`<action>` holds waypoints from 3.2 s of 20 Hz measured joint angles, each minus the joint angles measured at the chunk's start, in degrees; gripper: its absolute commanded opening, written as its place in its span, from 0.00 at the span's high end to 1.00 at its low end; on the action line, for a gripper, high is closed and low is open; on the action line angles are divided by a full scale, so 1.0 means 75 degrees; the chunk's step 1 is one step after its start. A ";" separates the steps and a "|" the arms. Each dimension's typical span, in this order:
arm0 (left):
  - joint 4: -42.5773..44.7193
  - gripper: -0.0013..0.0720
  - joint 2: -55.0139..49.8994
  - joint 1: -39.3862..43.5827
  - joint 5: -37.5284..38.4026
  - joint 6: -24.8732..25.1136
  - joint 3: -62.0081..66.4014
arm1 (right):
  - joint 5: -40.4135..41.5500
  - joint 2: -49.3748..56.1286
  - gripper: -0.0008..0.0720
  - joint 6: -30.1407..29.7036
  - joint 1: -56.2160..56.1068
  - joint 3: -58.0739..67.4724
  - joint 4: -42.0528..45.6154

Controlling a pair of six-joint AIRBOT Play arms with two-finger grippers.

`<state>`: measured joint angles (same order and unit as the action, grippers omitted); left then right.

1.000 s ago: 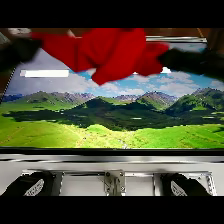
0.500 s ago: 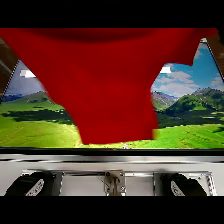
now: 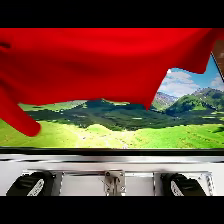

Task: Fold the shirts.

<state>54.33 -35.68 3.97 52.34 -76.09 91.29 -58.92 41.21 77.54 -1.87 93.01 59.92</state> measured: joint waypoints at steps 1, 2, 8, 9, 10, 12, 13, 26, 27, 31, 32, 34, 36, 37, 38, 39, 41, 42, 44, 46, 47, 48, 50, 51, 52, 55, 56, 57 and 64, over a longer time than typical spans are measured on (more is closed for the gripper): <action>0.0087 0.92 0.0015 0.0000 0.0271 -0.0052 -0.0009 | 0.0114 -0.0026 0.90 0.0000 0.0000 0.0000 0.0009; 0.0184 0.92 0.0009 0.0000 0.0542 -0.0117 -0.0050 | 0.0259 -0.0026 0.90 0.0000 0.0000 0.0000 0.0041; 0.0557 0.92 -0.0405 0.0003 0.1314 -0.0262 -0.1288 | 0.1961 0.1040 0.90 0.0000 0.0000 0.0000 0.0102; 0.0571 0.92 -0.0536 0.0003 0.1361 -0.0274 -0.1626 | 0.2355 0.1373 0.90 0.0000 0.0000 0.0000 -0.0012; 0.0580 0.92 -0.0691 0.0003 0.1390 -0.0289 -0.2008 | 0.2763 0.1746 0.90 -0.0003 0.0000 0.0000 -0.0152; 0.0574 0.92 -0.1072 0.0009 0.1338 -0.0289 -0.2754 | 0.3523 0.2608 0.90 -0.0015 -0.0003 -0.0006 -0.0519; 0.0554 0.92 -0.1285 0.0009 0.1230 -0.0291 -0.3118 | 0.3838 0.3069 0.90 -0.0029 -0.0009 -0.0006 -0.0749; -0.0216 0.92 -0.3937 0.0289 0.0635 -0.0289 -0.5380 | 0.1099 0.7484 0.18 0.1320 0.0192 -0.0003 -0.2486; -0.0236 0.92 -0.3993 0.0309 0.0618 -0.0286 -0.5394 | 0.0644 0.7484 0.18 0.1317 0.0358 -0.0003 -0.2544; -0.0256 0.92 -0.4095 0.0335 0.0580 -0.0175 -0.5429 | -0.2005 0.6930 0.18 0.1201 0.1174 -0.0079 -0.1760; -0.0271 0.92 -0.4103 0.0338 0.0580 -0.0137 -0.5429 | -0.2742 0.6645 0.18 0.1209 0.1332 -0.0291 -0.1180; -0.0277 0.92 -0.4118 0.0341 0.0600 -0.0064 -0.5435 | -0.3500 0.5802 0.11 0.1230 0.1486 -0.1256 -0.0431; -0.0277 0.92 -0.4127 0.0341 0.0621 0.0000 -0.5435 | -0.3468 0.4797 0.06 0.1323 0.1542 -0.2911 -0.0134; -0.0280 0.92 -0.4124 0.0341 0.0624 0.0017 -0.5435 | -0.3144 0.4281 0.06 0.1381 0.1556 -0.3917 -0.0189; -0.0283 0.92 -0.4127 0.0341 0.0629 0.0032 -0.5435 | -0.2754 0.3879 0.06 0.1437 0.1553 -0.4873 -0.0347; -0.0291 0.92 -0.4127 0.0341 0.0641 0.0044 -0.5435 | -0.2323 0.3497 0.06 0.1460 0.1527 -0.5849 -0.0659; -0.0306 0.92 -0.4127 0.0341 0.0656 0.0058 -0.5426 | -0.1416 0.3010 0.06 0.1440 0.1349 -0.7440 -0.1378; -0.0312 0.92 -0.4127 0.0341 0.0676 0.0061 -0.5409 | -0.0997 0.2865 0.06 0.1419 0.1195 -0.7997 -0.1649; -0.0329 0.92 -0.4121 0.0341 0.0699 0.0070 -0.5353 | -0.0143 0.2678 0.06 0.1437 0.0673 -0.8795 -0.2055; -0.0335 0.92 -0.4121 0.0341 0.0726 0.0085 -0.5266 | 0.0618 0.2588 0.07 0.1638 0.0055 -0.9194 -0.2288; -0.0335 0.92 -0.4121 0.0341 0.0752 0.0087 -0.5211 | 0.0985 0.2562 0.07 0.1801 -0.0216 -0.9311 -0.2349; -0.0335 0.92 -0.4121 0.0341 0.0769 0.0122 -0.5144 | 0.1399 0.2556 0.12 0.1979 -0.0495 -0.9404 -0.2407; -0.0338 0.92 -0.4121 0.0341 0.0854 0.0245 -0.5027 | 0.2031 0.2620 0.12 0.2247 -0.0874 -0.9509 -0.2547; -0.0338 0.92 -0.4121 0.0341 0.0889 0.0309 -0.4975 | 0.2294 0.2699 0.12 0.2346 -0.1014 -0.9544 -0.2664; -0.0344 0.92 -0.4121 0.0338 0.0927 0.0356 -0.4931 | 0.2509 0.2804 0.12 0.2375 -0.1110 -0.9568 -0.2821; -0.0341 0.92 -0.4121 0.0335 0.0988 0.0452 -0.4870 | 0.2865 0.3197 0.58 0.2154 -0.1268 -0.9568 -0.3413; -0.0338 0.92 -0.4121 0.0335 0.1003 0.0533 -0.4855 | 0.2981 0.3322 0.76 0.1973 -0.1294 -0.9530 -0.3567; -0.0338 0.92 -0.4121 0.0332 0.1005 0.0609 -0.4849 | 0.3040 0.3398 0.87 0.1848 -0.1303 -0.9454 -0.3756; -0.0326 0.92 -0.4100 -0.0548 0.1443 0.1058 -0.4086 | 0.1326 0.2850 0.90 0.0423 -0.0726 -0.7484 -0.3401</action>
<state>51.88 -66.43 -0.14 63.16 -68.16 60.64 -48.97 62.59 80.71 -7.31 36.88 34.41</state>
